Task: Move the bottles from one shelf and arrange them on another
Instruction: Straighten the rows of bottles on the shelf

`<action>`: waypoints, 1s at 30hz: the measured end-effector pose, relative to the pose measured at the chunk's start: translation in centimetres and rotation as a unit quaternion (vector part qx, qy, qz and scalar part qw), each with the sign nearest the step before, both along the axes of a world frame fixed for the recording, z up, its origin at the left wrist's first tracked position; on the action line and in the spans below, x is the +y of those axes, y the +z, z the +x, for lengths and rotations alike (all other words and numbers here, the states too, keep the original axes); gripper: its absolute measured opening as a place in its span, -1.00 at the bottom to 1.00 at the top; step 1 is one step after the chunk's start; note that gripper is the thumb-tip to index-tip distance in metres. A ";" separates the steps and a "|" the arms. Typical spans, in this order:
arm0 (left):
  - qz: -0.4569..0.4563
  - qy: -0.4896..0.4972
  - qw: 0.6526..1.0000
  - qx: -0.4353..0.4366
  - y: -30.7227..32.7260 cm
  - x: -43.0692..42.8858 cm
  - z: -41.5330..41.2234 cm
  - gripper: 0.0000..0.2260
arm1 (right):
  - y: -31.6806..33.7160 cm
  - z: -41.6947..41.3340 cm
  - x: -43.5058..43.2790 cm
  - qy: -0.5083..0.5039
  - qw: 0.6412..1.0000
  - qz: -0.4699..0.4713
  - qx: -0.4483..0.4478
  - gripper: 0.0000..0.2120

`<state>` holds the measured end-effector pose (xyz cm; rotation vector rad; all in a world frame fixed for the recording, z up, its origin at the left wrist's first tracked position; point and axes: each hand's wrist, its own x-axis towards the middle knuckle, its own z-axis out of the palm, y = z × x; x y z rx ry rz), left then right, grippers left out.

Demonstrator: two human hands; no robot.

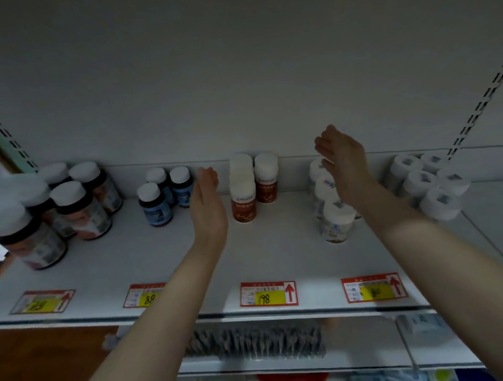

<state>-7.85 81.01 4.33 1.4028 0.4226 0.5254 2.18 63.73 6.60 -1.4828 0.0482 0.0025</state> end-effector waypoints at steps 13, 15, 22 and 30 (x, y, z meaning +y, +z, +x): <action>-0.007 -0.121 0.986 0.116 -4.6 4.6 4.0 -0.47 | -6.7 0.8 6.3 -0.026 0.997 -0.058 0.045 -0.75; -0.032 -0.137 0.982 0.128 -4.7 4.2 4.6 -0.48 | -7.4 1.2 6.8 -0.016 0.997 -0.056 0.054 -0.76; -0.060 -0.204 0.971 0.113 -4.5 2.5 5.1 -0.53 | -8.9 1.5 7.9 0.022 0.997 -0.027 0.075 -0.51; -0.076 -0.221 0.967 0.104 -5.6 2.6 6.2 -0.51 | -10.3 2.0 9.2 0.047 0.997 -0.017 0.060 -0.48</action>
